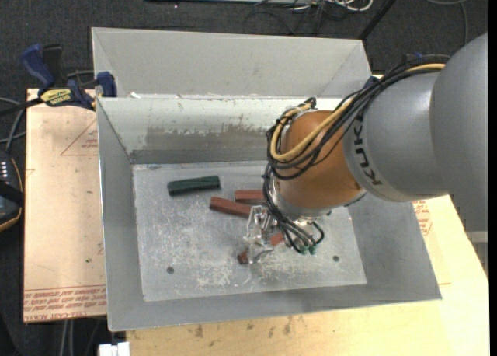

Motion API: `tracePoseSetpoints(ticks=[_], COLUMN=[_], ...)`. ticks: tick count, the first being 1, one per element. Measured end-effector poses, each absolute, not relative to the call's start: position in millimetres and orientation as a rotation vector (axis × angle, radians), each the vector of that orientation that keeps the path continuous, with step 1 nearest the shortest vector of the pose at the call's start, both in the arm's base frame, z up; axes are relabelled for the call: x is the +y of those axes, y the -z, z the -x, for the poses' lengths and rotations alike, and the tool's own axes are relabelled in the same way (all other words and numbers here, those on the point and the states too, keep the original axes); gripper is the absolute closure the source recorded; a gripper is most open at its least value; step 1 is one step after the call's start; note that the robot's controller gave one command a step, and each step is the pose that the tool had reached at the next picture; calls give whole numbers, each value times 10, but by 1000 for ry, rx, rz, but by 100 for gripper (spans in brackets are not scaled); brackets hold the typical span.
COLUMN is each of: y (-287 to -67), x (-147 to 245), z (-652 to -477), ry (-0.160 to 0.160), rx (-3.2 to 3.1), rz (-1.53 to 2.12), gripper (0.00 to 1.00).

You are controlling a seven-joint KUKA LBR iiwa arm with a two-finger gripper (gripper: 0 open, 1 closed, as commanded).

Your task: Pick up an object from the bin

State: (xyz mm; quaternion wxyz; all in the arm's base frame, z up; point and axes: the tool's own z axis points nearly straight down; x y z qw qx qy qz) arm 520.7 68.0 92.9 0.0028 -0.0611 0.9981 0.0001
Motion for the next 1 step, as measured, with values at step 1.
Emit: tracePoseSetpoints(ticks=[1], y=[-1081], x=[674], z=[-5443], ry=[-3], rx=[3124], rz=[145], gripper=[100])
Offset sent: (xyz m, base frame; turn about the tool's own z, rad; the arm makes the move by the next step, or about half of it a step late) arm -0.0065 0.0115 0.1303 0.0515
